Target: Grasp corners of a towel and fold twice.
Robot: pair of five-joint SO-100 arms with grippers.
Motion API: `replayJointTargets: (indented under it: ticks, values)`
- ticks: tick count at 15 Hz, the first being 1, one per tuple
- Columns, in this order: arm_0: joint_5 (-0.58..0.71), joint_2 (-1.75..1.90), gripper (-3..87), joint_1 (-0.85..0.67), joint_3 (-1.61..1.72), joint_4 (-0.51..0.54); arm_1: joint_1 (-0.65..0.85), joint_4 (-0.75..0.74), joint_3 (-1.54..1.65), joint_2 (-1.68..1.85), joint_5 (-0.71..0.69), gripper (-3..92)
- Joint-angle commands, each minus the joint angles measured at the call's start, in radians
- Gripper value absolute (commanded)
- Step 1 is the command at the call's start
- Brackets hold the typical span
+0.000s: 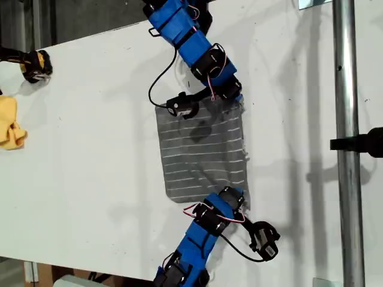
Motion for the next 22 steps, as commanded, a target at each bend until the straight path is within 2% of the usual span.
replayJointTargets:
  ticks: [1, 4, 6, 8, 13, 15, 18, 20, 22]
  values:
    - [0.015, 0.101, -1.3, 0.018, -0.051, -0.008, -0.014, 0.135, -0.163, -0.011, -0.002, -0.2]
    - [0.060, 0.336, -1.3, -0.086, -0.005, 0.083, 0.146, 0.393, -0.367, 0.046, -0.153, -0.2]
    - [0.155, 0.500, -1.3, -0.196, 0.071, 0.118, 0.295, 0.445, -0.403, 0.164, -0.298, -0.2]
    - [0.218, 0.635, -1.3, -0.305, 0.270, 0.098, 0.434, 0.459, -0.376, 0.216, -0.416, -0.2]
    - [0.302, 0.942, -1.3, -0.482, 0.850, -0.209, 0.664, 0.336, -0.267, 0.187, -0.597, -0.2]
    - [0.314, 0.982, -1.3, -0.537, 1.003, -0.288, 0.723, 0.276, -0.236, 0.160, -0.649, -0.2]
    - [0.321, 0.983, -1.3, -0.591, 1.132, -0.385, 0.790, 0.155, -0.097, 0.164, -0.695, -0.2]
    - [0.328, 0.983, -1.3, -0.635, 1.186, -0.411, 0.841, 0.077, 0.006, 0.186, -0.718, -0.2]
    - [0.325, 0.985, -1.3, -0.629, 1.198, -0.416, 0.816, 0.046, 0.072, 0.190, -0.704, -0.2]
